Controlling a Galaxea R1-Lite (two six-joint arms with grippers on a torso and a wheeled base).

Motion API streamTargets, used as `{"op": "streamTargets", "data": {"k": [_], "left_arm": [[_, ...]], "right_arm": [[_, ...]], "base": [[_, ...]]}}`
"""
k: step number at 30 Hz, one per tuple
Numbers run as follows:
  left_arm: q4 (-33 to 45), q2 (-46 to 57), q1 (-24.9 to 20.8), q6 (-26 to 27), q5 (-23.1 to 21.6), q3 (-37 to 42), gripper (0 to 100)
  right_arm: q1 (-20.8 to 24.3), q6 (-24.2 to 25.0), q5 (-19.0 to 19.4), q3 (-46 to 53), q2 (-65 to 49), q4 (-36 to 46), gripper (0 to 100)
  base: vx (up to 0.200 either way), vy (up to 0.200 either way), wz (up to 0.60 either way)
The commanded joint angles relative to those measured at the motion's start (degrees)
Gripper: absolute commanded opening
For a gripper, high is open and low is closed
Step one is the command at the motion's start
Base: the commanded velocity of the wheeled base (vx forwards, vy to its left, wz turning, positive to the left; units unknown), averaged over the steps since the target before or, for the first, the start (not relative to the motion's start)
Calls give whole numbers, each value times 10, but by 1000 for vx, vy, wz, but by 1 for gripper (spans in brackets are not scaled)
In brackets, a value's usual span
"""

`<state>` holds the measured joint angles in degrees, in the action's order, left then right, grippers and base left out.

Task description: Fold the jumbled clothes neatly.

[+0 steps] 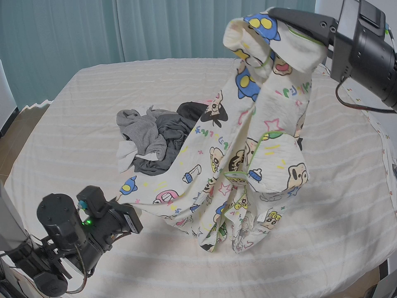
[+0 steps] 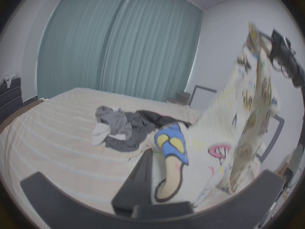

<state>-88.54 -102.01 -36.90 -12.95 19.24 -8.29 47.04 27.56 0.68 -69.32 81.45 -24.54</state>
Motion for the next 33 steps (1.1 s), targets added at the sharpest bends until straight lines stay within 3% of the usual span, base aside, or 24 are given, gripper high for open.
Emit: {"op": "streamTargets", "data": {"k": [1,5,8,14,18,21,24,33], "left_arm": [[16,116,28,2,0,-32,0],[73,164,61,4,0,-92,0],[166,219,90,3,0,-182,0],[326,302,95,5,3,-309,0],[355,323,96,6,5,-365,0],[366,330,96,7,9,-383,0],[377,347,95,42,17,-374,0],[377,380,89,59,18,-313,0]], "right_arm": [[-66,0,8,58,-39,-2,0],[-105,1,11,67,-40,-2,0],[-126,17,17,84,-40,-2,0],[-141,32,20,89,-48,-4,0],[-141,32,20,58,-59,-3,0],[-139,31,20,27,-65,-2,0],[-138,32,20,1,-77,-2,0],[-117,34,20,77,-115,-2,0]], "base": [[0,0,0],[0,0,0],[0,0,0],[0,0,0],[0,0,0],[0,0,0],[0,0,0],[0,0,0]]}}
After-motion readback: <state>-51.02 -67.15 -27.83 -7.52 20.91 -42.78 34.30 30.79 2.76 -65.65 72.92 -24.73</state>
